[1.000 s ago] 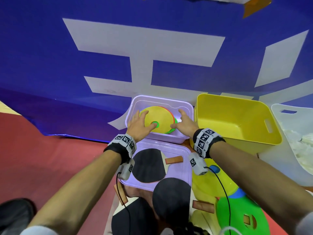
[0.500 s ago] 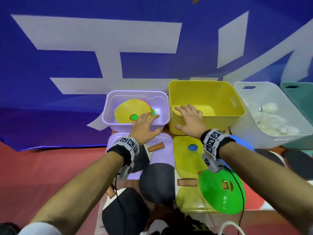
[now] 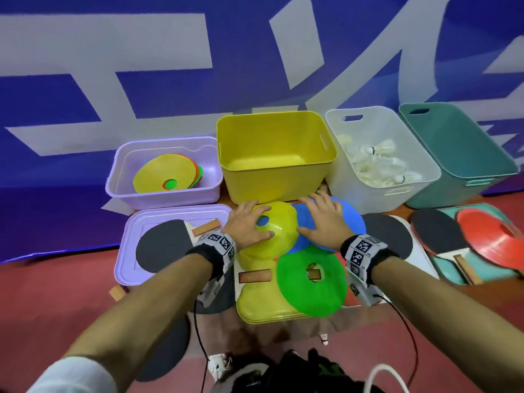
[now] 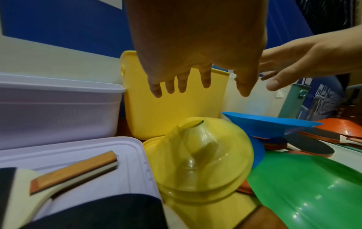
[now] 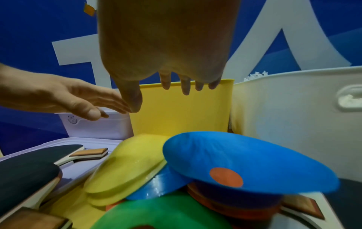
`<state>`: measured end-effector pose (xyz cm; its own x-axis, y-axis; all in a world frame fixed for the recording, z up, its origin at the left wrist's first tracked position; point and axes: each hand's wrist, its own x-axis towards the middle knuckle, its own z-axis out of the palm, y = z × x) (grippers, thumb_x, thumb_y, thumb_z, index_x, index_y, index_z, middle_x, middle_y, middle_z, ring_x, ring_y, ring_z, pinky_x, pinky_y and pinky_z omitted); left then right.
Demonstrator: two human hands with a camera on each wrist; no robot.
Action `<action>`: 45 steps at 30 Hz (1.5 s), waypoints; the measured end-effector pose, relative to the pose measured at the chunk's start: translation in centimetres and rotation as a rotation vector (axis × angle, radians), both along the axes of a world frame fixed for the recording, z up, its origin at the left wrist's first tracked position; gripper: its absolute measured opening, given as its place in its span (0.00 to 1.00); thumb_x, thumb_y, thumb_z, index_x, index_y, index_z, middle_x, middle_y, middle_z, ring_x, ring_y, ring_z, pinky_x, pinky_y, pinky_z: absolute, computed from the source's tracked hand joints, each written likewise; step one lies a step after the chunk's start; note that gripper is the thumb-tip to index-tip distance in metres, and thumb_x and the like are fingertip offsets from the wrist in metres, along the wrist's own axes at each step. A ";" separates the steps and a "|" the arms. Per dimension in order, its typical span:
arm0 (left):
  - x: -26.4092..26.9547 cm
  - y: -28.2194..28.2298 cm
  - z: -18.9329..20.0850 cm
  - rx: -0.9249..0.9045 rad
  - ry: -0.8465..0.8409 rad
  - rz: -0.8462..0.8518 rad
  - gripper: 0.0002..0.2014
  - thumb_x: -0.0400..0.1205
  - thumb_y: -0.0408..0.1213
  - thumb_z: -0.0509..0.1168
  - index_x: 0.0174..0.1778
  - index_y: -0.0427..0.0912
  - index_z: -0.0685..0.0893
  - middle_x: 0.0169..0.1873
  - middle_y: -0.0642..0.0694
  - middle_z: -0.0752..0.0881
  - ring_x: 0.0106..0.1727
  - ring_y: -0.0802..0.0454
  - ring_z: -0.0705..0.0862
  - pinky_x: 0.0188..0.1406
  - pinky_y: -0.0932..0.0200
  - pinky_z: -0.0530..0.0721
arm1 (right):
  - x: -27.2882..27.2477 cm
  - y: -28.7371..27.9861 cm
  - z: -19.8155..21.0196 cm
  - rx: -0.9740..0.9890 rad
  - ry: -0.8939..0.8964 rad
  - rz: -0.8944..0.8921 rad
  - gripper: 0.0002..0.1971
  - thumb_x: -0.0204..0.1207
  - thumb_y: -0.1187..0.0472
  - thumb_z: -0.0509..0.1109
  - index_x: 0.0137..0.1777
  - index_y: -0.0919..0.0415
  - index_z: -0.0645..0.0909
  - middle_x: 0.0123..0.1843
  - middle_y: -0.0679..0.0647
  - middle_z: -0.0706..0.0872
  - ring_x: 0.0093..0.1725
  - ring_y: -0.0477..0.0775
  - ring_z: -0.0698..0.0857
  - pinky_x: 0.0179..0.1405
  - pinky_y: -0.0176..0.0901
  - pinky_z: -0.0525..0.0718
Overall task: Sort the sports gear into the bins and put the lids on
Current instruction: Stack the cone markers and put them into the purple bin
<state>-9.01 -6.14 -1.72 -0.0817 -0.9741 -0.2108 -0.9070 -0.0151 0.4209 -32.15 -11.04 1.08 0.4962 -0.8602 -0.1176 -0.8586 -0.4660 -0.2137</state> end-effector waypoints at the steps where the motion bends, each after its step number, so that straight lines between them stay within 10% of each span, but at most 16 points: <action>1: -0.6 0.0 -0.3 0.017 -0.010 -0.003 0.38 0.76 0.60 0.70 0.81 0.58 0.64 0.84 0.47 0.58 0.83 0.47 0.54 0.77 0.43 0.58 | -0.6 0.1 -0.4 0.027 0.024 -0.012 0.42 0.74 0.37 0.68 0.84 0.49 0.57 0.84 0.57 0.58 0.85 0.59 0.50 0.76 0.60 0.54; 10: -3.1 -0.6 -3.4 0.220 -0.099 0.047 0.51 0.71 0.65 0.72 0.84 0.66 0.48 0.86 0.47 0.40 0.86 0.43 0.40 0.79 0.29 0.54 | -2.6 -0.2 -3.1 0.222 0.216 -0.078 0.52 0.70 0.26 0.66 0.86 0.44 0.44 0.88 0.58 0.42 0.86 0.63 0.40 0.79 0.71 0.50; 23: -5.7 -1.5 -5.2 0.275 -0.231 0.099 0.60 0.69 0.64 0.75 0.84 0.63 0.36 0.83 0.43 0.27 0.85 0.37 0.35 0.74 0.28 0.66 | -4.3 -0.5 -4.6 0.315 0.189 -0.028 0.40 0.79 0.33 0.60 0.86 0.43 0.49 0.88 0.58 0.45 0.86 0.62 0.46 0.77 0.72 0.54; 45: -2.6 0.0 -1.2 0.043 0.039 0.216 0.53 0.68 0.61 0.76 0.84 0.62 0.50 0.83 0.43 0.53 0.83 0.41 0.57 0.71 0.37 0.70 | -2.6 -0.5 -3.7 0.117 0.201 0.031 0.31 0.84 0.57 0.57 0.86 0.44 0.52 0.83 0.53 0.66 0.59 0.68 0.84 0.53 0.56 0.82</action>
<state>-11.62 -6.14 -2.96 0.1188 -0.9602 -0.2529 -0.8638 -0.2256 0.4506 -34.71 -11.55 -2.66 0.4789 -0.8196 -0.3143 -0.8749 -0.4751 -0.0942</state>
